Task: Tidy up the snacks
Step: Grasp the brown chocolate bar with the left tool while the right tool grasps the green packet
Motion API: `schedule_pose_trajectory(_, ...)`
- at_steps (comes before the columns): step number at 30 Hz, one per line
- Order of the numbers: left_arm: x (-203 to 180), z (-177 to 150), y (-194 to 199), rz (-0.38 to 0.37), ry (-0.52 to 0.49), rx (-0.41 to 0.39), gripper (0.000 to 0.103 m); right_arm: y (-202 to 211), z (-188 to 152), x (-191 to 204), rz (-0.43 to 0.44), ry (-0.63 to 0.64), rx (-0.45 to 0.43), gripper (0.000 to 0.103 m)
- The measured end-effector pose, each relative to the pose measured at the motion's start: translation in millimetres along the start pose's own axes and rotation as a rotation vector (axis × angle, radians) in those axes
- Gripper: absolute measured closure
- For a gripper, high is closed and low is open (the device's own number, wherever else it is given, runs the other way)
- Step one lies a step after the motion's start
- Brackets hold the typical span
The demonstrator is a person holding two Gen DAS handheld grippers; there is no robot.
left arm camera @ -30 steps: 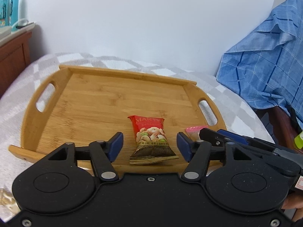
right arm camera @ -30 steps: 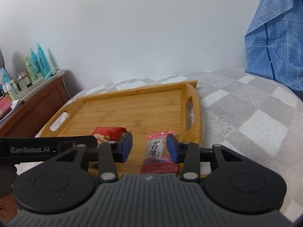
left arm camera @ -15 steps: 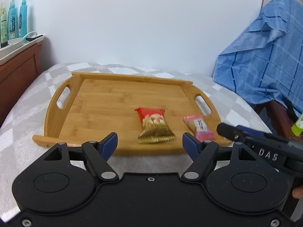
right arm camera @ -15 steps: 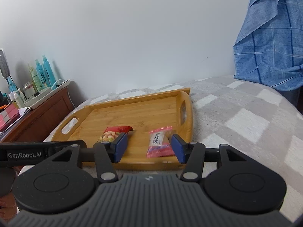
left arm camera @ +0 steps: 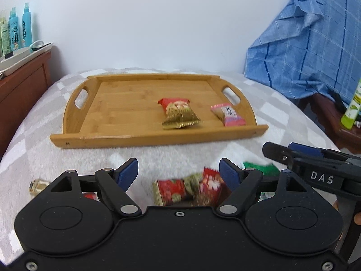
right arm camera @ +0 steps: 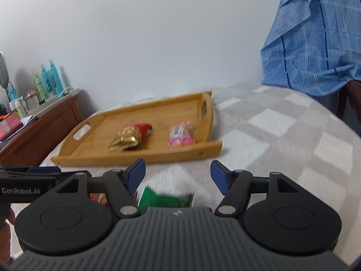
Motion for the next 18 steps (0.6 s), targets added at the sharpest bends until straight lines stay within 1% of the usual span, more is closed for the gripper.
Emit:
schedule_pose_trajectory(2,-0.5,-5.3,1.4,-0.009,-0.005,0.015,0.027,2.8,-7.4,2.1,-0.004,0.005,0.013,0.026)
schedule_pose_trajectory(8,-3.1,-21.8,0.5,-0.032,-0.012,0.074,0.038,5.3,-23.5,9.2,0.000,0.017,0.055,0.026)
schedule_pose_trajectory(13,-6.8,-30.8,-1.3,-0.041,-0.015,0.095,0.043,3.9,-28.0,11.9,0.011,0.017,0.080,0.026)
schedule_pose_trajectory(17,-9.9,-34.6,-4.8,-0.063,-0.014,0.118,0.051,1.1,-31.4,11.4,0.021,0.004,0.110,0.026)
schedule_pose_trajectory(18,-11.1,-35.5,-5.5,-0.070,-0.015,0.122,0.052,0.9,-31.8,11.1,0.023,0.002,0.113,0.026)
Point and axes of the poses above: each gripper's, at about its wrist camera, not at the fingertips, and y roughly against the way its jaws point, x to its left, z to its top, the point moved 5 cm from there along -y, roughly the way its jaws point
